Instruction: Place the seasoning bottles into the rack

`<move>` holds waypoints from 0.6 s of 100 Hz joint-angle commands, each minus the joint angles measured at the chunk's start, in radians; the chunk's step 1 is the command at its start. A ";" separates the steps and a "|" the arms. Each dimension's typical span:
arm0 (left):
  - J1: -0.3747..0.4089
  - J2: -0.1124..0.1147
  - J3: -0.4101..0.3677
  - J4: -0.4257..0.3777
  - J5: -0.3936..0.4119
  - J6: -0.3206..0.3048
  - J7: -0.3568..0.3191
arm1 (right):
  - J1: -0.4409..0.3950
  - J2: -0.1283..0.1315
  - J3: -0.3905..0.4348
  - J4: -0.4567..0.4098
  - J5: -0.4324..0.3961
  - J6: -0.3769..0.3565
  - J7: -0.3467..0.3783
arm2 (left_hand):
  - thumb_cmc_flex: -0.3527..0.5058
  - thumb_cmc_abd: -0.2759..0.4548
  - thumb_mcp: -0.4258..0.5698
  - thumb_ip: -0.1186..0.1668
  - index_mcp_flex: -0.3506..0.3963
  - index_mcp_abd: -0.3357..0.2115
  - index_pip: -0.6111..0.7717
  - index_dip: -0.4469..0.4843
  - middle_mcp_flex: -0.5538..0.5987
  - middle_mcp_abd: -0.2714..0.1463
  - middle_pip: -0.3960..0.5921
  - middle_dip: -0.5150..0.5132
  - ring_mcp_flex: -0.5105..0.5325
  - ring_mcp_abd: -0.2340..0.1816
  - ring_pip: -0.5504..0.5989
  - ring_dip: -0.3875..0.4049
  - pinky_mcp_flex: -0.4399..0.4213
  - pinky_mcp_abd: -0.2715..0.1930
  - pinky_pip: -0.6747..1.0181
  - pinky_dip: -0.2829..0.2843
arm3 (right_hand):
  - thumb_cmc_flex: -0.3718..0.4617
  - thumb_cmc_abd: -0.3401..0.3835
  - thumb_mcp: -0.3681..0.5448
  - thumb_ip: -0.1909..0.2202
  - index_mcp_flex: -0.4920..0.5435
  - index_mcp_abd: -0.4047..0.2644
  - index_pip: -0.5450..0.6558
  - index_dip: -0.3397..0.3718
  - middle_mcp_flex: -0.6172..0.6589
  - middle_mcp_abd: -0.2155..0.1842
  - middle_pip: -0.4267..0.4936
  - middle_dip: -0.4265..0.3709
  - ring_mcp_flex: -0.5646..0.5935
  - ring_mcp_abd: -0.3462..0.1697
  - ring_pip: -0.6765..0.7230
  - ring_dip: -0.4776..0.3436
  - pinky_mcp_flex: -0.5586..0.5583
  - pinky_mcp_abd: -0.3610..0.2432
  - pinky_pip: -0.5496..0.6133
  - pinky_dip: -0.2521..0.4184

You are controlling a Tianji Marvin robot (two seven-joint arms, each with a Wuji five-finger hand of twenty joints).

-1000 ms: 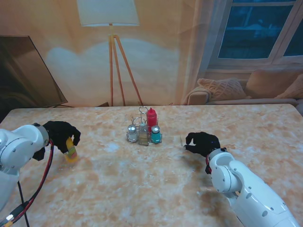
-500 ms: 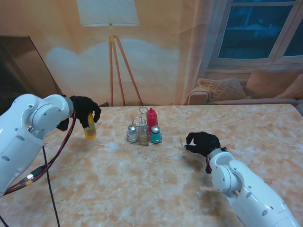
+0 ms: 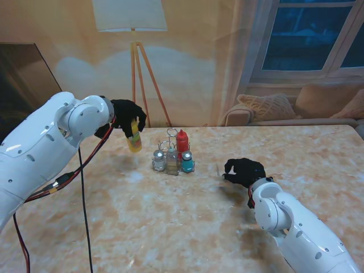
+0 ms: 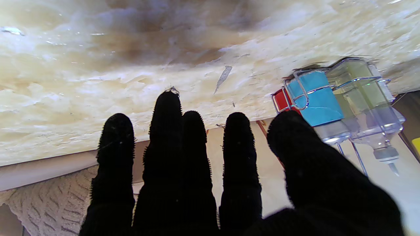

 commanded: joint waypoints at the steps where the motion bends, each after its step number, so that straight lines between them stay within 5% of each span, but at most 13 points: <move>1: -0.019 -0.021 0.007 -0.003 0.029 0.007 -0.001 | -0.011 -0.003 0.001 -0.004 -0.001 0.002 0.013 | 0.125 0.070 0.184 0.019 0.087 0.013 0.188 0.033 0.092 -0.082 0.095 0.055 0.106 0.013 0.095 0.042 0.004 -0.252 0.031 0.016 | 0.010 -0.032 0.013 -0.026 0.003 -0.019 0.016 -0.012 0.018 -0.006 0.010 -0.002 0.023 -0.009 0.011 0.021 0.001 0.007 0.016 0.000; 60: -0.187 -0.104 0.271 0.185 -0.135 0.073 0.163 | -0.010 -0.003 0.003 -0.002 -0.001 -0.002 0.013 | 0.115 0.066 0.202 0.014 0.082 0.005 0.203 0.027 0.088 -0.092 0.103 0.057 0.104 0.007 0.091 0.047 -0.001 -0.251 0.028 0.019 | 0.009 -0.032 0.013 -0.027 0.002 -0.018 0.016 -0.013 0.018 -0.007 0.010 -0.002 0.023 -0.010 0.011 0.021 0.001 0.005 0.016 0.000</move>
